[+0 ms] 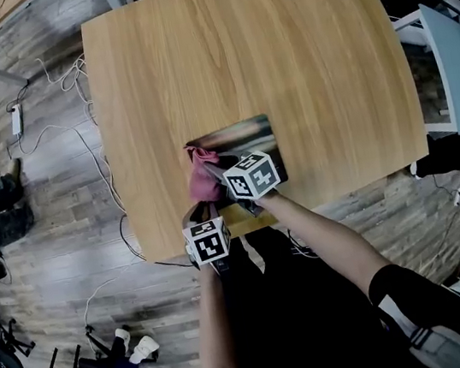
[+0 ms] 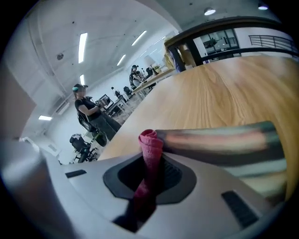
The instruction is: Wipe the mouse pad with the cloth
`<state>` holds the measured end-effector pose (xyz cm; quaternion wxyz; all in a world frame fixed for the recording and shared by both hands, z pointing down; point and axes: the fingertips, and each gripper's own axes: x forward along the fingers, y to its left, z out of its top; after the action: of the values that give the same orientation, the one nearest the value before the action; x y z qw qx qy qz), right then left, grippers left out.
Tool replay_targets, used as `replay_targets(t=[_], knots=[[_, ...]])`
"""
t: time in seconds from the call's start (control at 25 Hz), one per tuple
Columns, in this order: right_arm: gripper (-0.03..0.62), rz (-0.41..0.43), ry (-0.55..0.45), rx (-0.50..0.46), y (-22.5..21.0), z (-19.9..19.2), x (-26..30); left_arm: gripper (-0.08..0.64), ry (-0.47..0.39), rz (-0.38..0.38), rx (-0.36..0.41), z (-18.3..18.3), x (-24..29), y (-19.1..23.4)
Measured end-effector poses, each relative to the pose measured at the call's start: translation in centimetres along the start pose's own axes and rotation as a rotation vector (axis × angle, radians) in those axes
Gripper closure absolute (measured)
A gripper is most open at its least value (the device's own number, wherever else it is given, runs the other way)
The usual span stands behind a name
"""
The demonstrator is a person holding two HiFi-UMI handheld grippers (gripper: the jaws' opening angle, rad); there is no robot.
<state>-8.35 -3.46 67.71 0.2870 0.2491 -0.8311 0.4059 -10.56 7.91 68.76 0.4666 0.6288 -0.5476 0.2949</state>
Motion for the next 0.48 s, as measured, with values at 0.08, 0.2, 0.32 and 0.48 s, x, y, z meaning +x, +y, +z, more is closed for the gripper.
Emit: replay_targets(t=[0.08,0.2,0.32,0.48], knots=[[0.526,-0.013,0.011,-0.020,-0.19,-0.06,0.06,0.474,0.001,0.002,0.002,0.03,0.07,-0.04],[0.526,-0.032,0.021,-0.068,-0.34,-0.11,0.16,0.474,0.002,0.010,0.010,0.01,0.15,0.00],[0.526,-0.055,0.025,-0.129,-0.61,-0.16,-0.03,0.474,0.003,0.013,0.018,-0.09,0.20,-0.09],[0.526,-0.080,0.026,-0.188,-1.02,-0.26,-0.51,0.474,0.010,0.015,0.022,-0.06,0.03,-0.23]])
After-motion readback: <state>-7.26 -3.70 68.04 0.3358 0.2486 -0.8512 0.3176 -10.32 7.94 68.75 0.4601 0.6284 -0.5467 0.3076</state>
